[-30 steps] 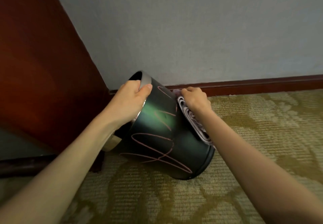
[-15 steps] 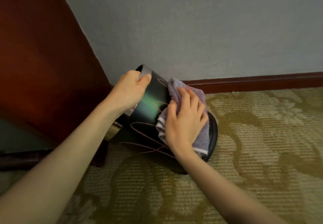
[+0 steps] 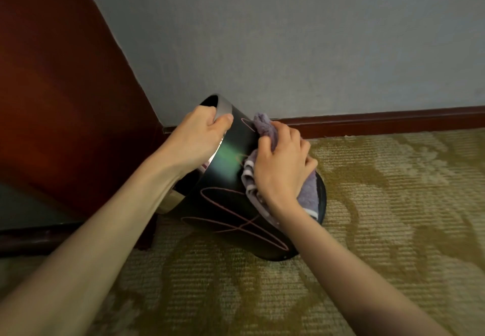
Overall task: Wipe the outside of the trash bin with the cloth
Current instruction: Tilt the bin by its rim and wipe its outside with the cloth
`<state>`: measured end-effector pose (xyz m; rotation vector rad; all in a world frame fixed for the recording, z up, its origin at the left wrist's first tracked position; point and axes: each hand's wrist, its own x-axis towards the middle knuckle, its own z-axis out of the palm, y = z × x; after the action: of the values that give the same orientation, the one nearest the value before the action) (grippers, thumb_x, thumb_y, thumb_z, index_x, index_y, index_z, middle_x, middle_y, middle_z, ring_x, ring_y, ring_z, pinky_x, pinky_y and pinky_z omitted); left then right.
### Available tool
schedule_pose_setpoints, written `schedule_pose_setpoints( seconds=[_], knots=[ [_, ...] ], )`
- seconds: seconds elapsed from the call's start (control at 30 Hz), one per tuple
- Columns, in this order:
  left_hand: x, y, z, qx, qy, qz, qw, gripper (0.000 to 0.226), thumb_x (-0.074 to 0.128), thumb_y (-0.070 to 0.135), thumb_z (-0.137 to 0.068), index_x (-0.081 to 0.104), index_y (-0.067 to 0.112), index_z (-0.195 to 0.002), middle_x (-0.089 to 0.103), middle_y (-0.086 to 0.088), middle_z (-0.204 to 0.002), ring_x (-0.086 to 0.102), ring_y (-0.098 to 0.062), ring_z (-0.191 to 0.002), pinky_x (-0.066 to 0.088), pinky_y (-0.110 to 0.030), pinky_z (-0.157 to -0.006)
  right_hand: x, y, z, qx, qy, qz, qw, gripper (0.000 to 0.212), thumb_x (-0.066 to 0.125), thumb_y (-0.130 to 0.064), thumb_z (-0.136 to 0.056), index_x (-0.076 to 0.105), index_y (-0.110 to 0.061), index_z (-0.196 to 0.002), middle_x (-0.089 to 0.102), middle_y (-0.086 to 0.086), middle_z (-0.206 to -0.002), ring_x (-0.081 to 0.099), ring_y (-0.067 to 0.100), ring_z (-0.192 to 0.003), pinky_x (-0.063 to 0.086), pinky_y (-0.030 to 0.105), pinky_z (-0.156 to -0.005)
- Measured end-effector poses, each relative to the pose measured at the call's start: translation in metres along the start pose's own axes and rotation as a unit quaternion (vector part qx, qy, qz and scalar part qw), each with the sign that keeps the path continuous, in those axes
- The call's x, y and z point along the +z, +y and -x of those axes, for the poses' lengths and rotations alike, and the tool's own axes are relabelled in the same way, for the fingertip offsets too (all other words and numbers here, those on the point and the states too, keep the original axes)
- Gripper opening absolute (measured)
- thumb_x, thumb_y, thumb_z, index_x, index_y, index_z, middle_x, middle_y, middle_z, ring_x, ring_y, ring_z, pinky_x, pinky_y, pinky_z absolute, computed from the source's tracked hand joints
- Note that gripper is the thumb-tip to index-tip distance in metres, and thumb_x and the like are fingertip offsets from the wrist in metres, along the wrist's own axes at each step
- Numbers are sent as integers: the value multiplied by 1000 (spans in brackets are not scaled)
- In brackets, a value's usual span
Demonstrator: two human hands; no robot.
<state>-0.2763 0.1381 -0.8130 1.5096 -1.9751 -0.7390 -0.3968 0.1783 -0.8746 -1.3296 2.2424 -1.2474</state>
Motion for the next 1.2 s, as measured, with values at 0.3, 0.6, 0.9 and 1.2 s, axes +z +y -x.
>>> schedule_pose_setpoints(
  seconds=[0.3, 0.6, 0.9, 1.2],
  knots=[
    [-6, -2, 21, 29, -25, 28, 999, 53, 43, 37, -94, 43, -14, -82, 43, -10, -71, 41, -21, -64, 40, -55, -63, 6, -10, -70, 77, -185, 8, 980, 27, 45, -37, -84, 66, -26, -96, 66, 7, -112, 53, 31, -110, 24, 46, -100],
    [-5, -7, 19, 37, -2, 20, 999, 39, 44, 28, -99, 40, 5, -69, 34, -7, -64, 34, -17, -58, 26, -36, -57, 12, -7, -70, 62, -177, 4, 982, 34, 41, -36, -86, 66, -25, -105, 66, 7, -115, 52, 31, -111, 27, 41, -94],
    [-8, -6, 6, -4, 1, 17, 1000, 33, 43, 28, -98, 45, 11, -71, 40, -10, -65, 40, -17, -59, 30, -35, -58, 7, -18, 16, -37, 22, -13, 999, 37, 46, -29, -87, 54, -28, -123, 53, -5, -129, 39, 19, -119, 22, 38, -96],
    [-4, -1, 6, -13, 13, 14, 1000, 34, 44, 28, -98, 49, 6, -73, 43, -9, -67, 41, -17, -60, 28, -31, -54, 10, -21, 33, -56, 57, 24, 996, 37, 44, -30, -88, 50, -29, -125, 51, -6, -130, 39, 20, -120, 26, 43, -94]
  ],
)
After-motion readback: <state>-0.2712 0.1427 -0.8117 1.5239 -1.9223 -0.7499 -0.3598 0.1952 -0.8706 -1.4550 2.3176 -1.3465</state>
